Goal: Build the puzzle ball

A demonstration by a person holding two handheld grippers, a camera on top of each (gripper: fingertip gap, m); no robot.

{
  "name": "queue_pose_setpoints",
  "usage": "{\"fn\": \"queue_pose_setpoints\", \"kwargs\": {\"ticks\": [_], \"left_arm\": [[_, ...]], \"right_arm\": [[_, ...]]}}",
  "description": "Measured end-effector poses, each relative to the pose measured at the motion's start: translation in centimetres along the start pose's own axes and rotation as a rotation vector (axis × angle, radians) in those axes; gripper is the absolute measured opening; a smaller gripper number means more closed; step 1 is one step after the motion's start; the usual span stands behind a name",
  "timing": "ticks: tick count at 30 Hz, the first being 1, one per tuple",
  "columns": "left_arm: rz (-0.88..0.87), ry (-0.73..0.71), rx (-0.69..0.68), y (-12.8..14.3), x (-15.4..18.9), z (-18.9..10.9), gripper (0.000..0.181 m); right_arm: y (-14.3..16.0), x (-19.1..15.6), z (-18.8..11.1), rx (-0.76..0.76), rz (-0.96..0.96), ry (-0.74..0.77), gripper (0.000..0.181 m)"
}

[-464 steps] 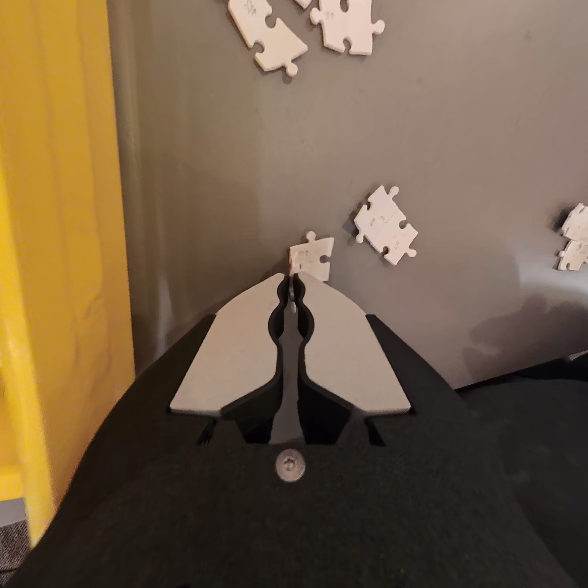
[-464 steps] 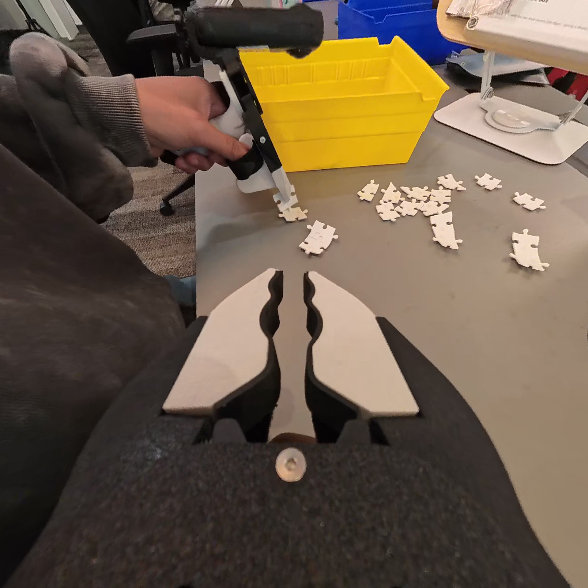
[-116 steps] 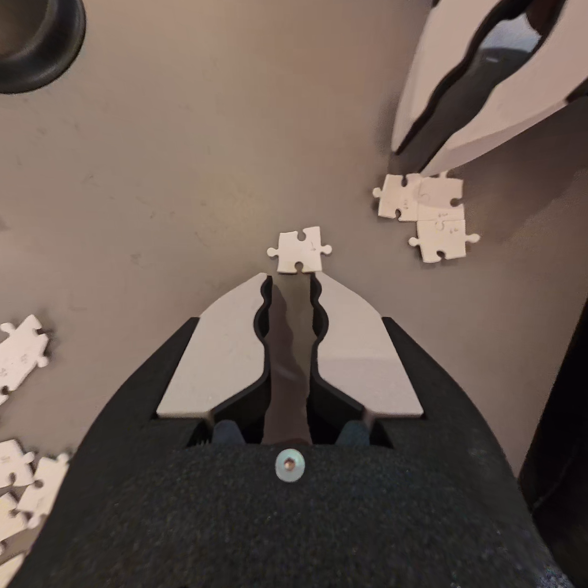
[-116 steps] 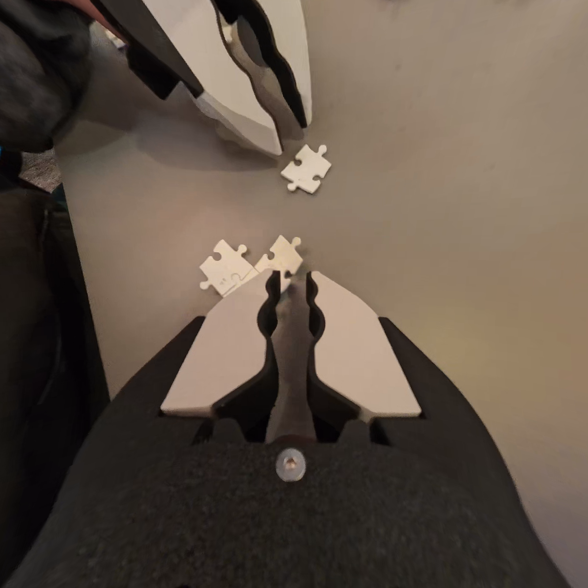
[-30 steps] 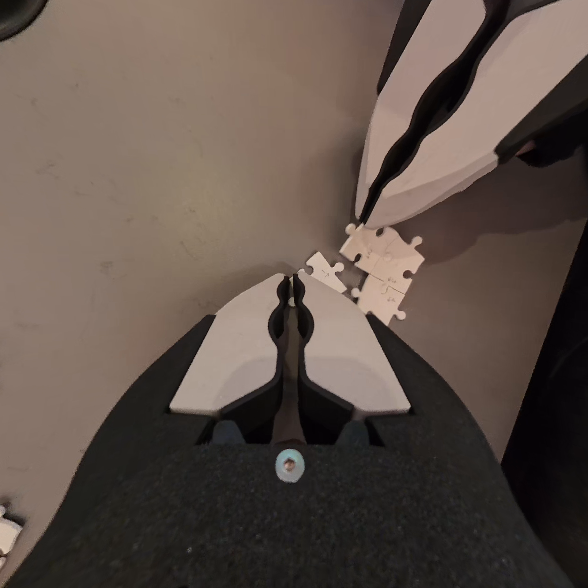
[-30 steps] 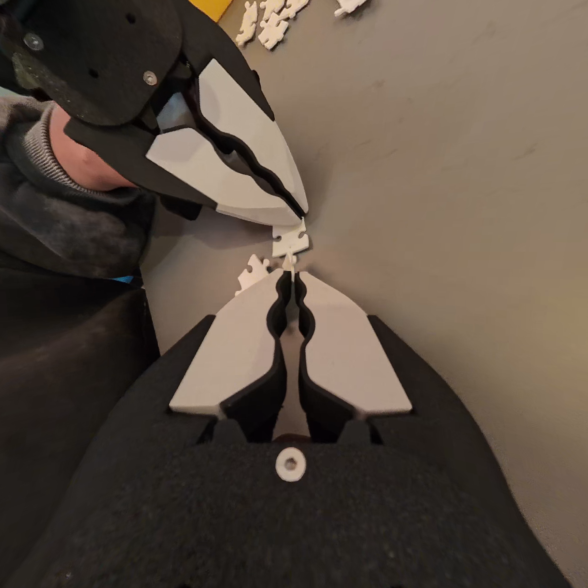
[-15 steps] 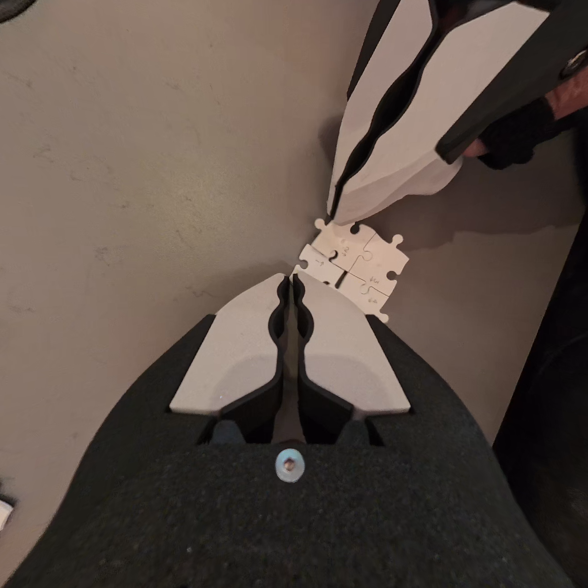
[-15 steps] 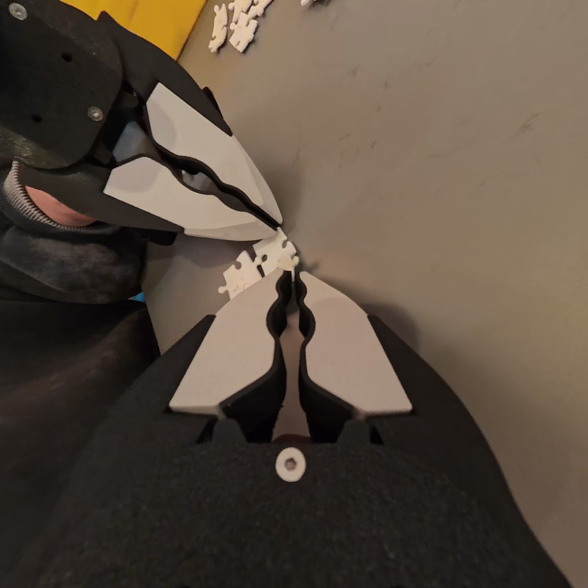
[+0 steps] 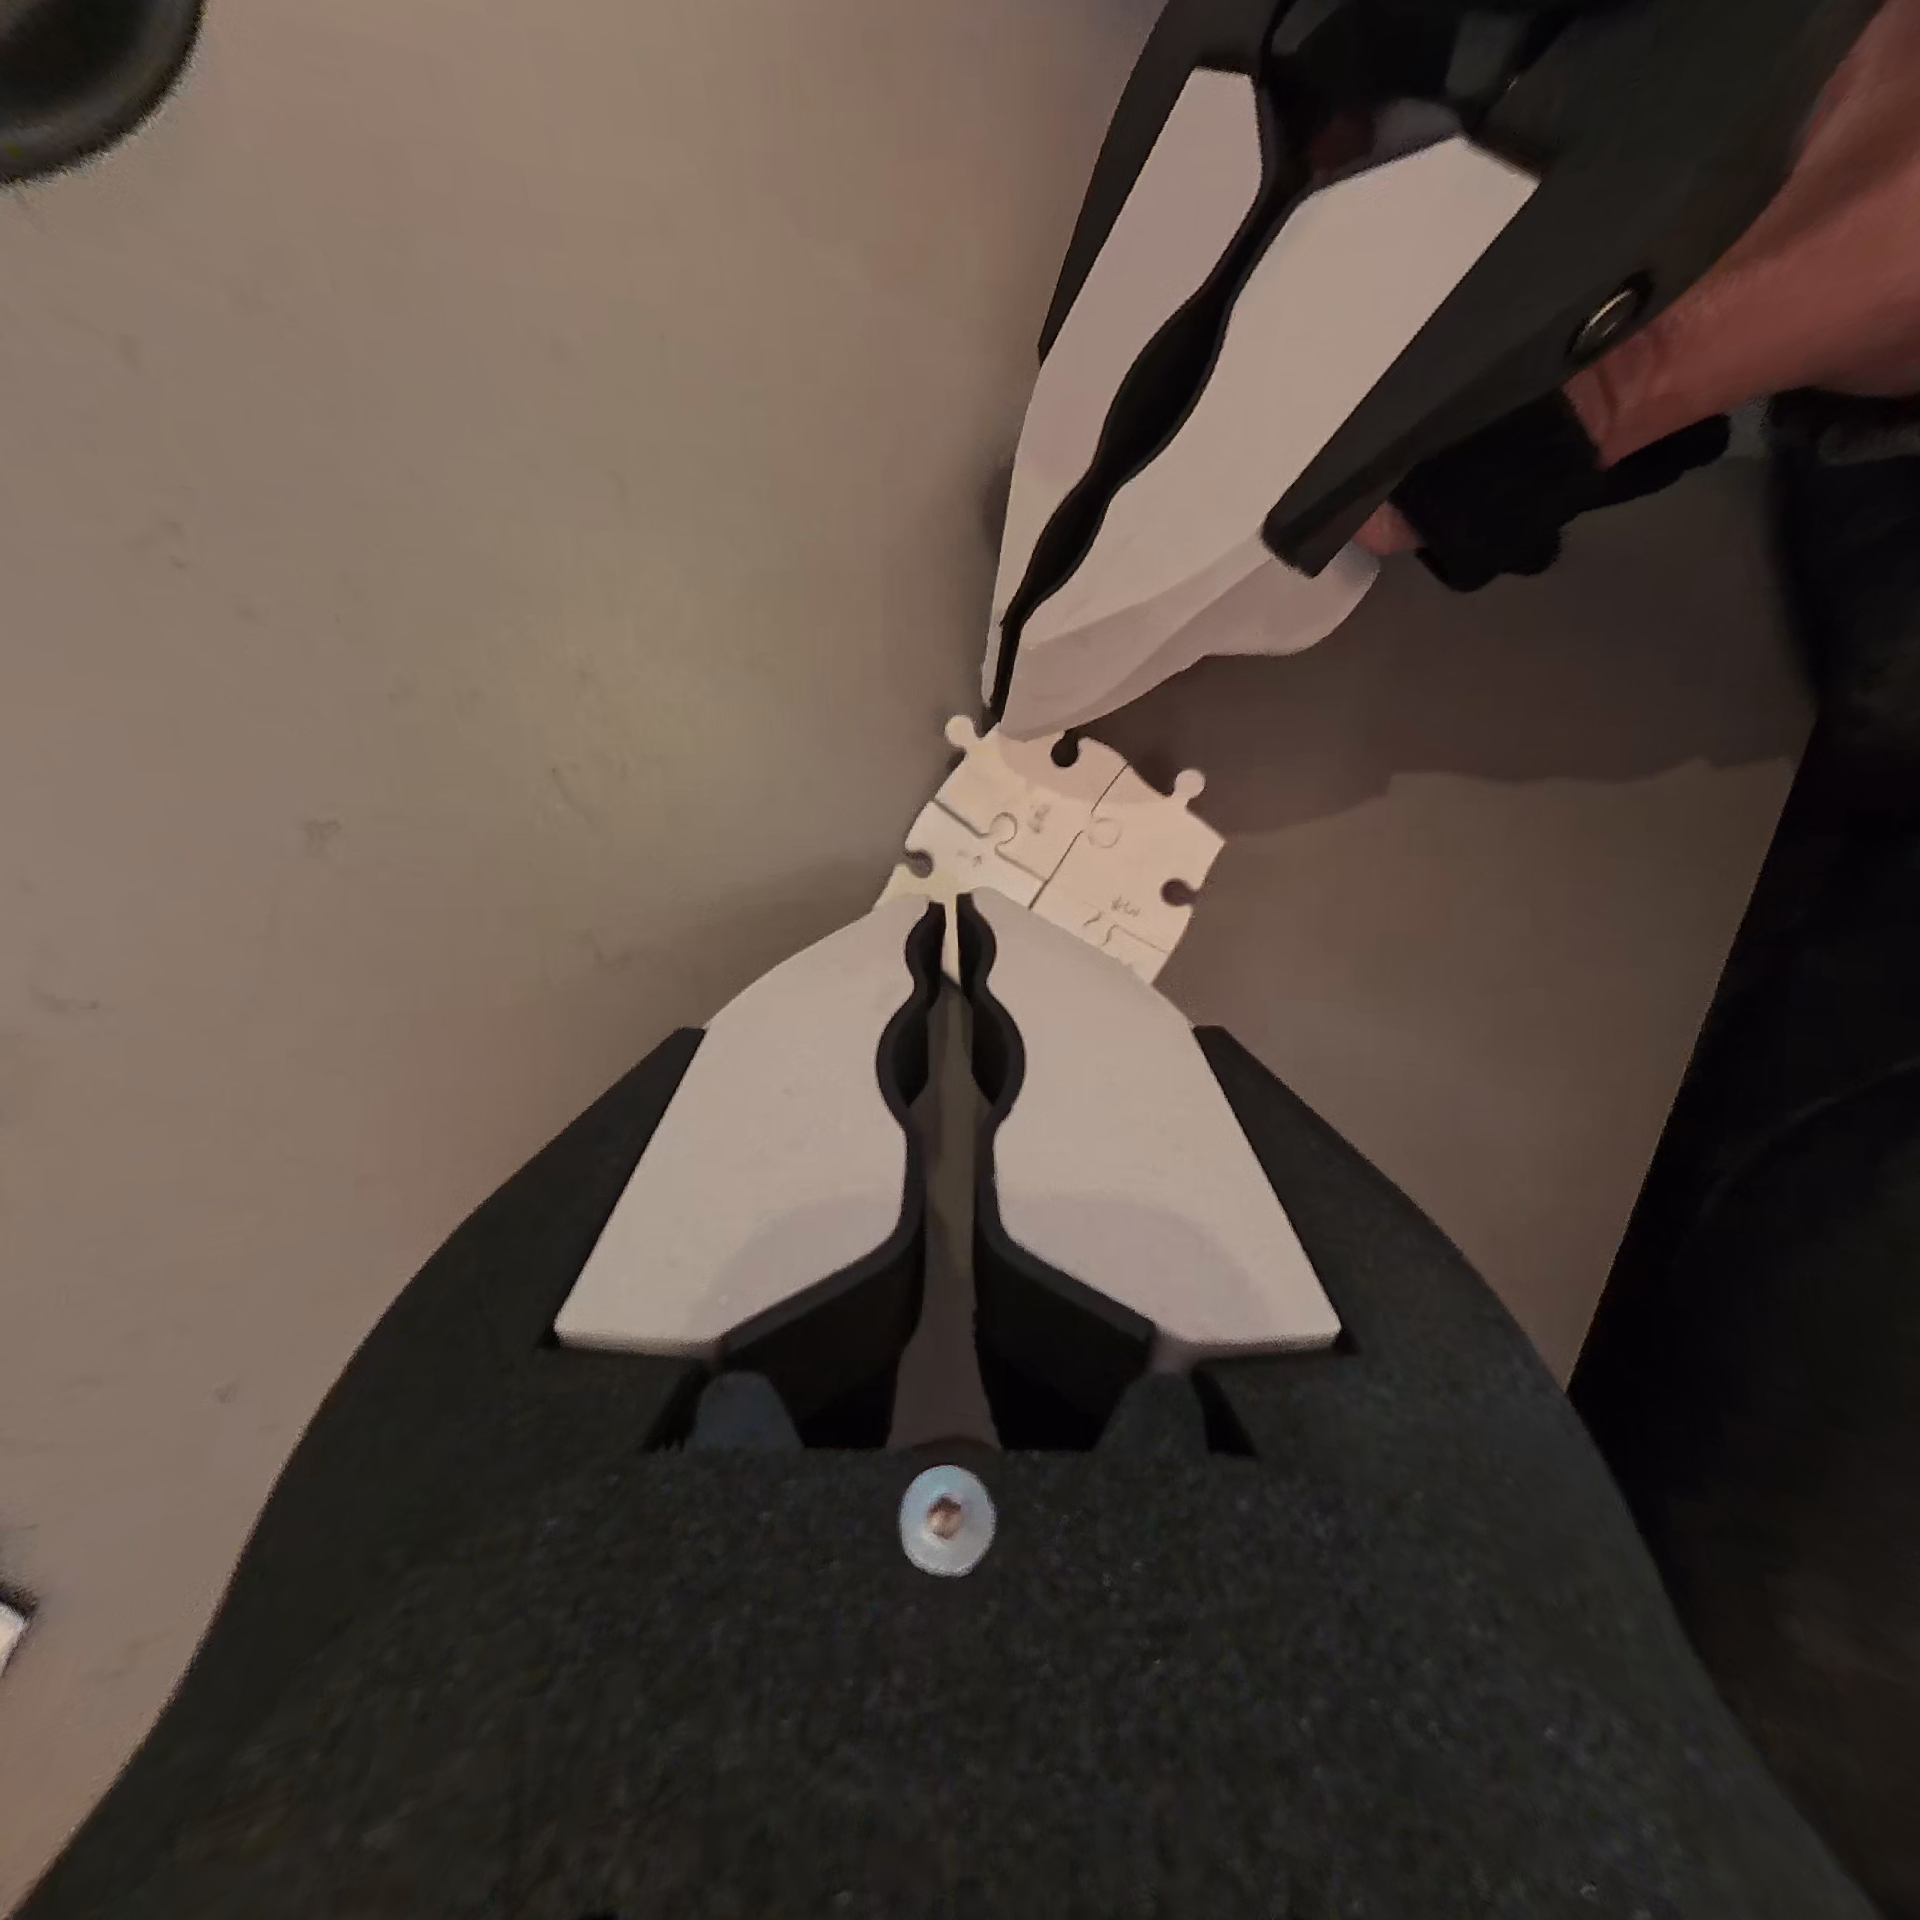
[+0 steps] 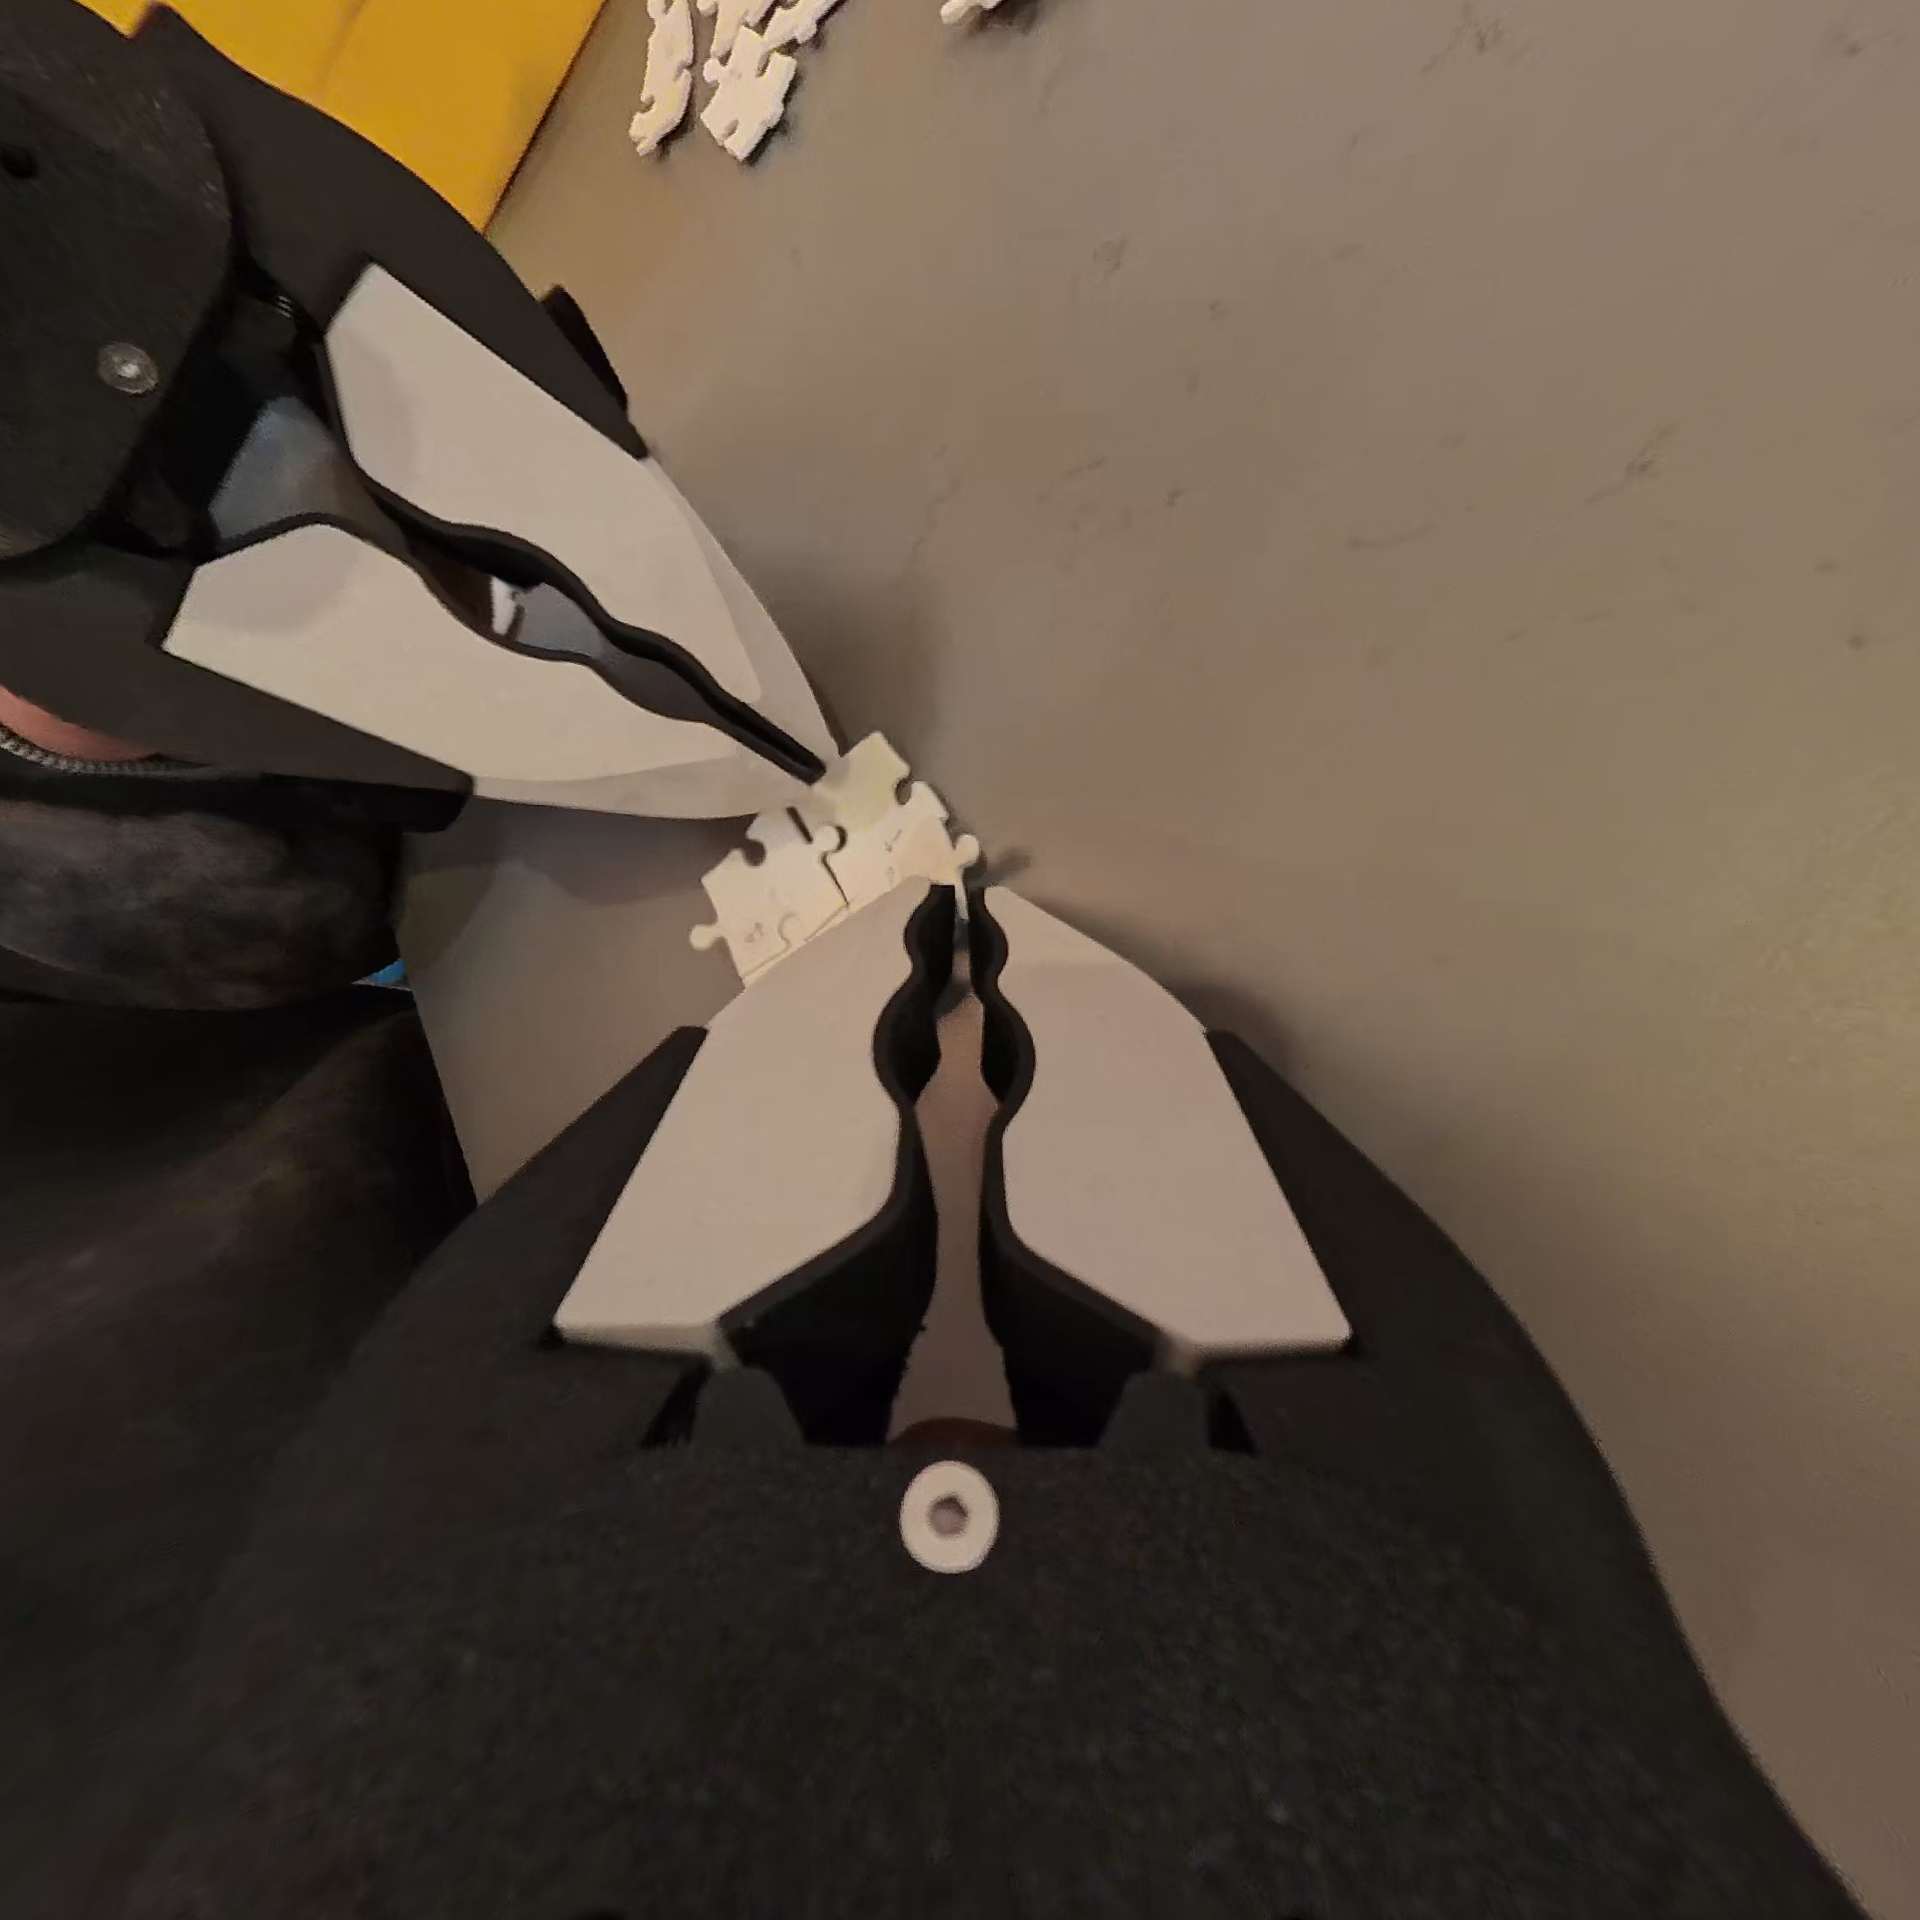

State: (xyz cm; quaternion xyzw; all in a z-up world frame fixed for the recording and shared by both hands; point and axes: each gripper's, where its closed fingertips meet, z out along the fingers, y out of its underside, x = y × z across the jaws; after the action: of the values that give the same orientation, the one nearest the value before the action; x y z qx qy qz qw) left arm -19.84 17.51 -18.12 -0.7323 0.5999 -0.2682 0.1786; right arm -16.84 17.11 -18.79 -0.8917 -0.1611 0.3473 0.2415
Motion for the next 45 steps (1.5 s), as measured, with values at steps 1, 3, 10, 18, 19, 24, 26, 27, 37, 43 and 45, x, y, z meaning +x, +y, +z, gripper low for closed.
{"fn": "queue_pose_setpoints", "kwargs": {"ticks": [1, 3, 10, 18, 19, 24, 26, 27, 37, 43, 45], "left_arm": [[0.009, -0.004, 0.011, -0.3, 0.1, -0.2, 0.002], [0.029, -0.003, 0.029, -1.0, 0.4, -0.4, 0.001], [0.076, 0.034, -0.037, -1.2, 1.4, 1.3, 0.000], [0.069, 0.010, -0.079, -0.7, 1.0, 2.2, 0.000], [0.062, 0.011, -0.078, -0.7, 1.0, 2.2, 0.000], [0.047, 0.014, -0.065, -0.8, 1.0, 2.2, 0.000], [0.036, 0.017, -0.055, -0.8, 1.0, 2.2, 0.000], [0.029, 0.025, -0.046, -0.9, 1.1, 2.2, 0.000], [-0.050, -0.095, 0.248, -1.7, 0.0, -6.9, 0.000], [-0.044, -0.143, 0.254, -0.3, 0.1, -7.3, 0.000], [-0.048, -0.129, 0.233, 0.2, 0.1, -6.6, 0.000]], "right_arm": [[0.0, 0.0, 0.0, -0.001, -0.006, 0.005, 0.003], [0.0, 0.1, 0.0, -0.005, -0.018, 0.020, 0.003], [0.0, 0.1, 0.1, -0.015, -0.043, 0.040, 0.003], [0.0, 0.2, 0.2, -0.013, -0.057, 0.042, 0.003], [0.0, 0.2, 0.2, -0.012, -0.060, 0.043, 0.003], [-1.4, -0.2, -1.3, 0.089, -0.122, 0.038, 0.002], [-2.1, -0.8, -2.1, 0.134, -0.158, 0.016, 0.000], [-2.0, -0.9, -2.0, 0.130, -0.173, 0.018, 0.000], [-1.1, -2.0, 0.3, 0.066, -0.253, 0.095, 0.000], [-0.6, -1.0, 2.1, -0.024, -0.242, 0.153, 0.000], [-0.6, -1.0, 2.1, -0.031, -0.231, 0.158, 0.000]]}}
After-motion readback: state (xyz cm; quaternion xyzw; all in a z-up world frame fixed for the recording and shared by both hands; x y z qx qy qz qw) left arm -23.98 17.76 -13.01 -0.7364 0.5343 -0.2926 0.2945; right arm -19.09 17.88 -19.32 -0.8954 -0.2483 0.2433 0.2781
